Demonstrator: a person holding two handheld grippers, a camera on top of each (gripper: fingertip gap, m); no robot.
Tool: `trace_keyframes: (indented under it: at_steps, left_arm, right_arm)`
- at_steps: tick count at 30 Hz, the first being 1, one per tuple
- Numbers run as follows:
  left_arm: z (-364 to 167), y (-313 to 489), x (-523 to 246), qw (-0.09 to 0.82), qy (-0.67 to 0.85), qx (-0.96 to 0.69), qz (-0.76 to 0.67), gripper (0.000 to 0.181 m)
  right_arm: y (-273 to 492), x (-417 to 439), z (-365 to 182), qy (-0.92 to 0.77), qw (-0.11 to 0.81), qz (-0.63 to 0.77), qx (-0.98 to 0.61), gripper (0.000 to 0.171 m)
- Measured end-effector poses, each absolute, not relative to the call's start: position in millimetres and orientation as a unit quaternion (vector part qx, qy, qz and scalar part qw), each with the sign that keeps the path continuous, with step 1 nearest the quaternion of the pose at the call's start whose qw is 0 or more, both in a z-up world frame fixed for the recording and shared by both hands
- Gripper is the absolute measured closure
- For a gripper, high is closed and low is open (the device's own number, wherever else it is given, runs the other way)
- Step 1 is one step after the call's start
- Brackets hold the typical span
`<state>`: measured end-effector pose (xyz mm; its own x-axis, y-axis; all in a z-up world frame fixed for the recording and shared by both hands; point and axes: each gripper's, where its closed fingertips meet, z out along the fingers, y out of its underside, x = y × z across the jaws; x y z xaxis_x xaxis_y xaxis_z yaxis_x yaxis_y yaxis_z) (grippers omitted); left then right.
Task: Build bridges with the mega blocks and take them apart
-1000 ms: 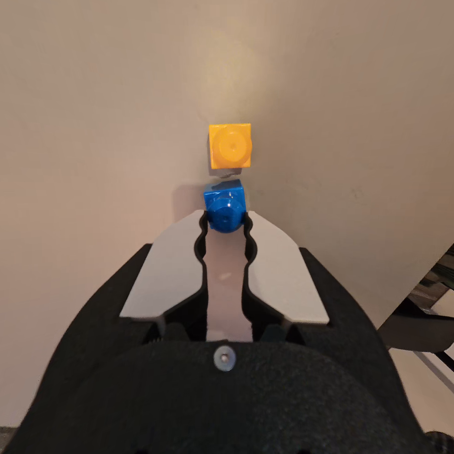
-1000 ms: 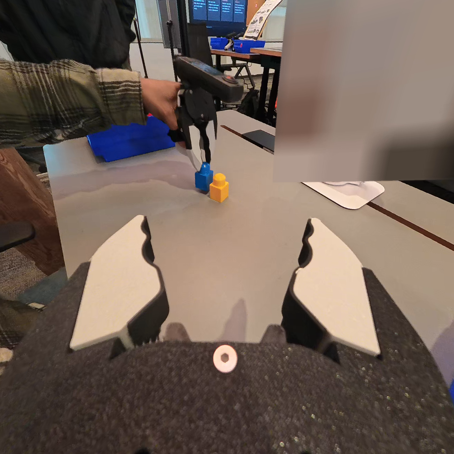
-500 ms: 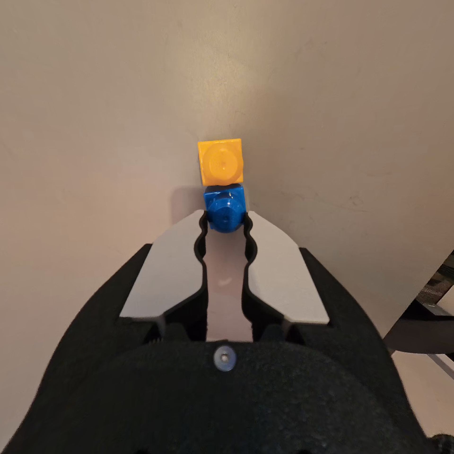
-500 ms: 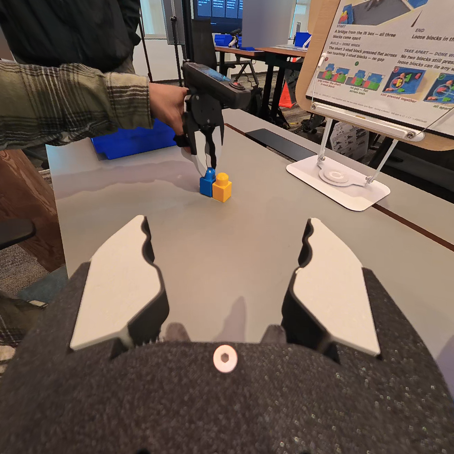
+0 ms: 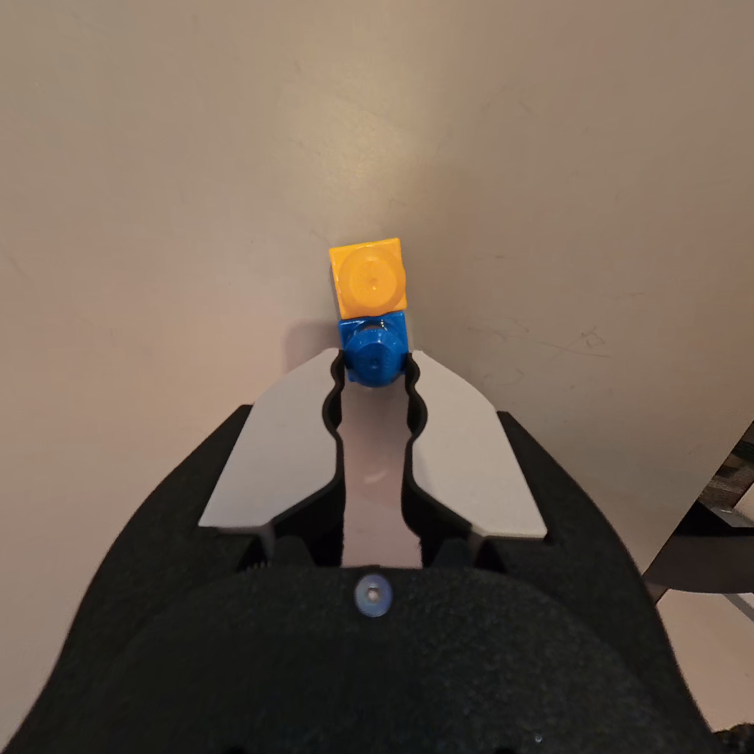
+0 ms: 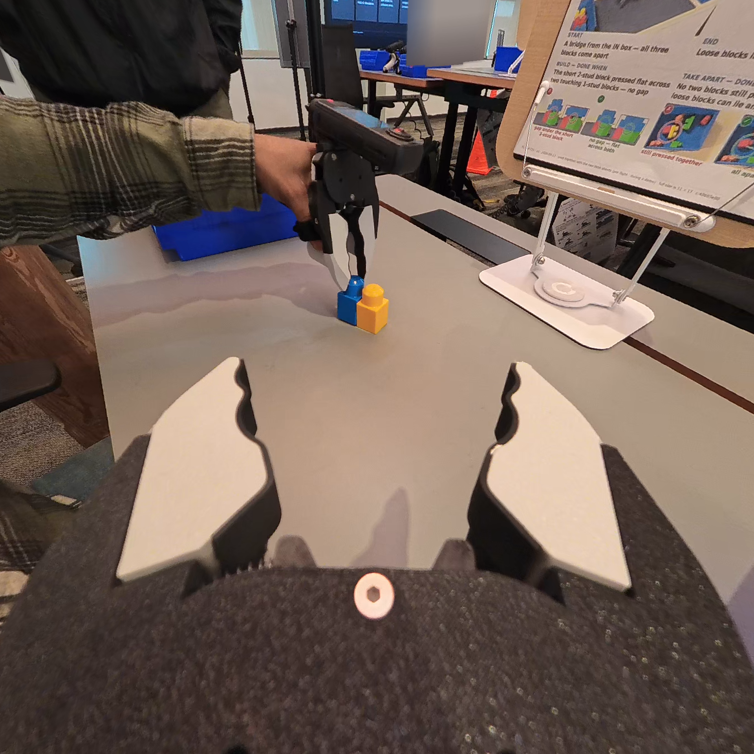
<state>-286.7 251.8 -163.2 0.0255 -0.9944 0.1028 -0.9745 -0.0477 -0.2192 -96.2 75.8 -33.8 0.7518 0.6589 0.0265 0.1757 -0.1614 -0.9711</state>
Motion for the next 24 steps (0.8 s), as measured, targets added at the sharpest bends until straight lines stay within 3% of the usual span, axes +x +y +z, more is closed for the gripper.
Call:
trace_keyframes:
  at_steps: [24]
  left_arm:
    - [-159.6, 256.0, -283.7, 0.058, 0.682, -0.717, -0.129, 0.154]
  right_arm:
    - [74.6, -101.3, -32.3, -0.292, 0.581, 0.209, -0.731, 0.055]
